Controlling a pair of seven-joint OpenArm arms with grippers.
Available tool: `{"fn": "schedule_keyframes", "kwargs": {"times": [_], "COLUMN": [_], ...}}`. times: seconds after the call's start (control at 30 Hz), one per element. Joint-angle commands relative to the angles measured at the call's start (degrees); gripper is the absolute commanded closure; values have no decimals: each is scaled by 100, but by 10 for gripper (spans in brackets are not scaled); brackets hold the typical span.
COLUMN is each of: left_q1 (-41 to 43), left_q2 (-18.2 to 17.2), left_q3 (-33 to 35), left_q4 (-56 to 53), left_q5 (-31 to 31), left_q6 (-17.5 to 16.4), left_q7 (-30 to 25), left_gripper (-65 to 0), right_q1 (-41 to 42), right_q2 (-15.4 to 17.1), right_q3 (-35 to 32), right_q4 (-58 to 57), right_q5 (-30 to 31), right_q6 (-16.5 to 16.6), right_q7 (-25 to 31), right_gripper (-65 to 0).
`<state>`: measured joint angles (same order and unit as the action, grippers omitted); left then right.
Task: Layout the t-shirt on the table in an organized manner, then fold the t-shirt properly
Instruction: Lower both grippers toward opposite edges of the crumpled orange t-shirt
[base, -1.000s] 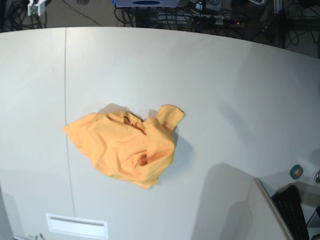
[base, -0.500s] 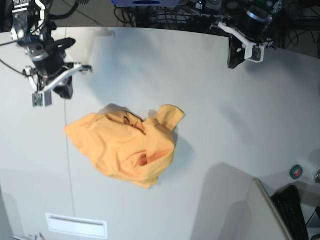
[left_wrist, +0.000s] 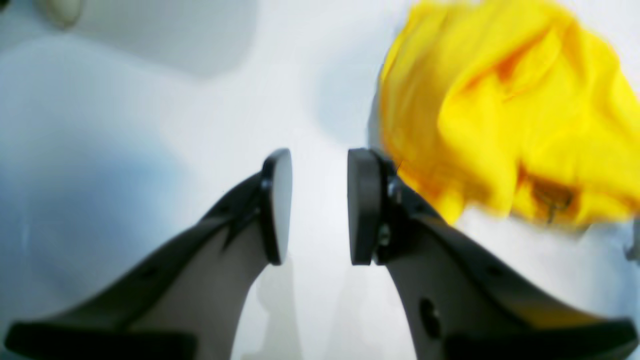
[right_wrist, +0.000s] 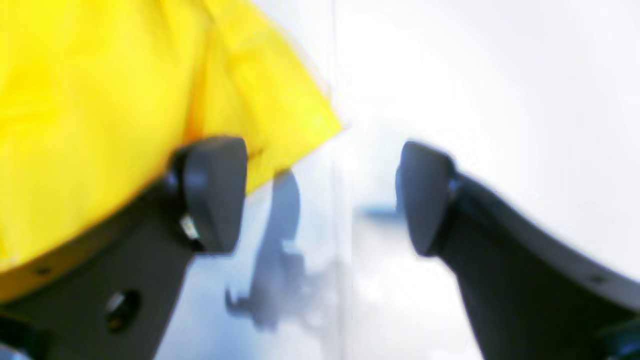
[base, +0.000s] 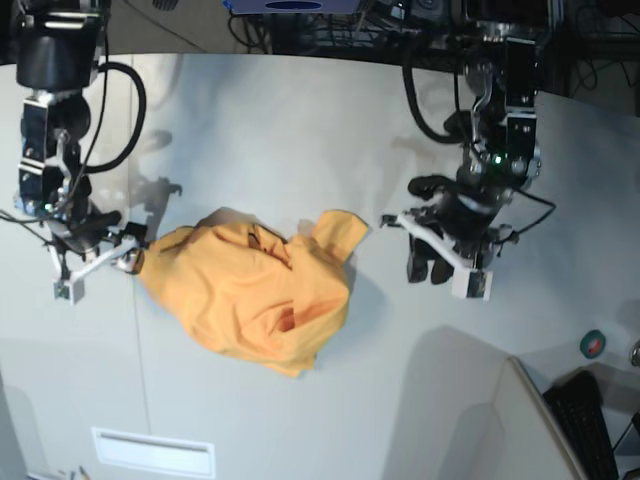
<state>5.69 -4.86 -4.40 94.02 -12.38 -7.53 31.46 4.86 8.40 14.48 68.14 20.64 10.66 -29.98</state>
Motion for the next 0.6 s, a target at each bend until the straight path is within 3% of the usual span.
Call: {"fn": "schedule_keyframes", "kwargs": {"times": [0.0,0.13,0.23,0.33,0.43,0.57], "left_q1": [-161,-706,-1066,-1383,-1470,-1497], "left_q2": [-28,104,157,165,183,201], "left_q3": [-12,-12,67,506,990,1473], "left_q4": [-158,-1134,-1916,-2479,-2690,-3147], "left_q5": [-6,-6,-6,-6,-6,-15], "left_q6": [10,10,10,10,10,10], "left_q7": [-56,-65,-74,-100,-601,-1278], "left_gripper": [-183,-183,-183,-183,-183,-183], "right_q1": [213,608,837,977,1004,960], "right_q2": [69,96,87,69,78,78], "right_q3": [121,218,218,148,-248,-591], "right_q4": [-102,-708,-1227,-1799,-2150,-2273], "right_q5": [15,-3,-12,-12,-12,-12], "right_q6": [117,372,372,381,381,381], "right_q7": [83,83,92,453,831,919], "right_gripper": [-413,-407,-407,-407,-407,-395]}}
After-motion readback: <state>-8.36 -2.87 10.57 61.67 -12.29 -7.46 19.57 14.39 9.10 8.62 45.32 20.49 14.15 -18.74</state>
